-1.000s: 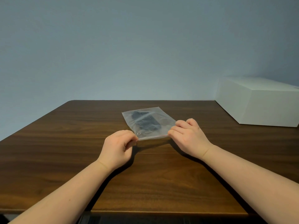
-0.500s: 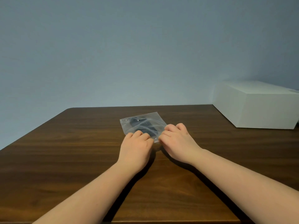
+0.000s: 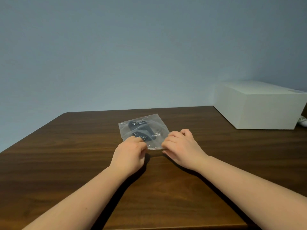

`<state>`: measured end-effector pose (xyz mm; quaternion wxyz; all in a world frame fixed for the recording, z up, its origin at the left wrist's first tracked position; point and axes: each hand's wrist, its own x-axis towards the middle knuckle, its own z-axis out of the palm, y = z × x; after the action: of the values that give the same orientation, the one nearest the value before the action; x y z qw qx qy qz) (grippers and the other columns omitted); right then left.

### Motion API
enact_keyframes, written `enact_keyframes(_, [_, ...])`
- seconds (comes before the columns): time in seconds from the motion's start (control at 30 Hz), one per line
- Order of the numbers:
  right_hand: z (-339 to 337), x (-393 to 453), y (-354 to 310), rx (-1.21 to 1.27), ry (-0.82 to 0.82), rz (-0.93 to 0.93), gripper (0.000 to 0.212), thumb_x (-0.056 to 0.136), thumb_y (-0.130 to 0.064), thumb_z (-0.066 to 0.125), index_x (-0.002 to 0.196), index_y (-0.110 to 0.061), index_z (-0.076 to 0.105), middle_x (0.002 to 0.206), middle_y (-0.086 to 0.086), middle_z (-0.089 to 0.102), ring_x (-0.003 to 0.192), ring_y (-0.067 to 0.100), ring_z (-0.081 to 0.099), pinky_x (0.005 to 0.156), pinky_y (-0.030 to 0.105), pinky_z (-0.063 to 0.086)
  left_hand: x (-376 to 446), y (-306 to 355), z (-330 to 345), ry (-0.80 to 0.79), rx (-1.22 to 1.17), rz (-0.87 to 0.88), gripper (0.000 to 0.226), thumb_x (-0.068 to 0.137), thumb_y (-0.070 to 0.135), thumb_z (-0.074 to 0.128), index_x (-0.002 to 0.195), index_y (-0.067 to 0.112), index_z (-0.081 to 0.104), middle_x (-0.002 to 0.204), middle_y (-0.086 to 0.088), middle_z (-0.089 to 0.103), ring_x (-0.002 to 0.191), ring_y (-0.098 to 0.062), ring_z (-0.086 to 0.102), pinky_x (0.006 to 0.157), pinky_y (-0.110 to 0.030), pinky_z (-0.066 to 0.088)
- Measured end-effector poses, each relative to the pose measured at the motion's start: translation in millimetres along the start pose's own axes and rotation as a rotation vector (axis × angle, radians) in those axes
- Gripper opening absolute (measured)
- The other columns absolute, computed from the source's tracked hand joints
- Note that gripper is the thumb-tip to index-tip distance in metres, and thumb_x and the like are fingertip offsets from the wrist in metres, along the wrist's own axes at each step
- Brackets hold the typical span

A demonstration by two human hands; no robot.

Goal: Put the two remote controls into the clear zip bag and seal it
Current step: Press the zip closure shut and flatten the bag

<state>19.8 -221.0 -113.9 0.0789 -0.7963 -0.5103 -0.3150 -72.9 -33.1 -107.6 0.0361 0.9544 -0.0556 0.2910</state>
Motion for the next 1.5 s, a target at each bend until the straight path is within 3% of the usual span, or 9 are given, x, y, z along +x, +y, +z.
enact_keyframes(0.2, [7,14,-13,-0.003,0.051,-0.062,0.003,0.078,-0.018,0.074,0.081,-0.019,0.074,0.078,-0.005,0.073,0.084,0.019,0.063,0.078,0.039,0.043,0,0,-5,-0.005,0.021,0.03,0.012,0.065,0.007,0.071,0.061,0.015,0.063,0.062,-0.001,0.059,0.062,-0.026,0.056,0.046,-0.028,0.039])
enact_keyframes(0.33, [9,14,-13,-0.004,0.032,-0.042,0.003,0.079,-0.02,0.072,0.081,-0.02,0.075,0.077,-0.006,0.073,0.082,0.018,0.063,0.079,0.037,0.042,-4,-1,-3,0.001,0.057,0.062,0.016,0.066,0.013,0.074,0.078,0.019,0.066,0.067,0.002,0.062,0.063,-0.023,0.058,0.043,-0.029,0.045])
enact_keyframes(0.5, [17,13,-9,-0.053,0.045,-0.074,0.011,0.081,-0.015,0.064,0.075,-0.02,0.072,0.07,-0.006,0.07,0.078,0.019,0.061,0.076,0.034,0.03,-4,0,-1,0.004,0.131,0.152,0.021,0.073,0.02,0.054,0.052,0.016,0.055,0.053,0.002,0.052,0.05,-0.022,0.049,0.036,-0.026,0.036])
enact_keyframes(0.6, [22,9,-9,-0.137,0.023,-0.144,0.016,0.081,-0.009,0.057,0.071,-0.017,0.067,0.067,-0.005,0.067,0.073,0.02,0.059,0.073,0.033,0.031,-4,3,1,-0.048,0.192,0.215,0.021,0.059,0.009,0.07,0.048,0.016,0.053,0.051,0.002,0.051,0.047,-0.02,0.048,0.035,-0.024,0.034])
enact_keyframes(0.9, [15,-8,10,-0.24,-0.051,-0.131,0.014,0.084,-0.005,0.056,0.077,-0.014,0.064,0.068,-0.002,0.066,0.066,0.021,0.054,0.069,0.034,0.036,-7,11,-3,-0.09,0.168,0.225,0.022,0.059,0.021,0.08,0.051,0.018,0.059,0.052,0.005,0.055,0.045,-0.017,0.05,0.034,-0.021,0.035])
enact_keyframes(1.07, [-1,-26,25,-0.208,-0.28,-0.014,0.023,0.08,-0.006,0.063,0.1,-0.015,0.066,0.091,-0.001,0.073,0.064,0.022,0.06,0.066,0.03,0.038,-12,13,-1,-0.107,0.151,0.184,0.021,0.068,0.025,0.076,0.057,0.017,0.06,0.059,0.003,0.057,0.053,-0.02,0.057,0.037,-0.026,0.042])
enact_keyframes(1.2, [-10,-28,24,-0.151,-0.381,0.014,0.035,0.09,-0.003,0.044,0.121,-0.017,0.054,0.117,0.0,0.066,0.079,0.026,0.06,0.068,0.03,0.039,-12,18,-6,-0.192,0.127,0.137,0.026,0.09,0.035,0.048,0.08,0.016,0.063,0.083,0.0,0.059,0.079,-0.024,0.059,0.058,-0.033,0.047])
enact_keyframes(1.37, [-24,-26,20,-0.143,-0.506,0.077,0.034,0.093,-0.014,0.04,0.122,-0.022,0.056,0.138,0.008,0.054,0.126,0.022,0.049,0.102,0.034,0.038,-5,19,-16,-0.301,0.029,0.07,0.054,0.092,0.056,0.03,0.072,0.02,0.065,0.08,0.005,0.057,0.069,-0.013,0.056,0.063,-0.032,0.051])
enact_keyframes(1.5, [-28,-14,18,0.029,-0.451,0.244,0.034,0.093,-0.026,0.035,0.116,-0.019,0.059,0.124,0.005,0.062,0.119,0.025,0.054,0.095,0.043,0.048,6,12,-11,-0.211,0.027,-0.087,0.036,0.095,0.044,0.039,0.086,0.016,0.061,0.086,0.002,0.052,0.081,-0.021,0.06,0.07,-0.034,0.051])
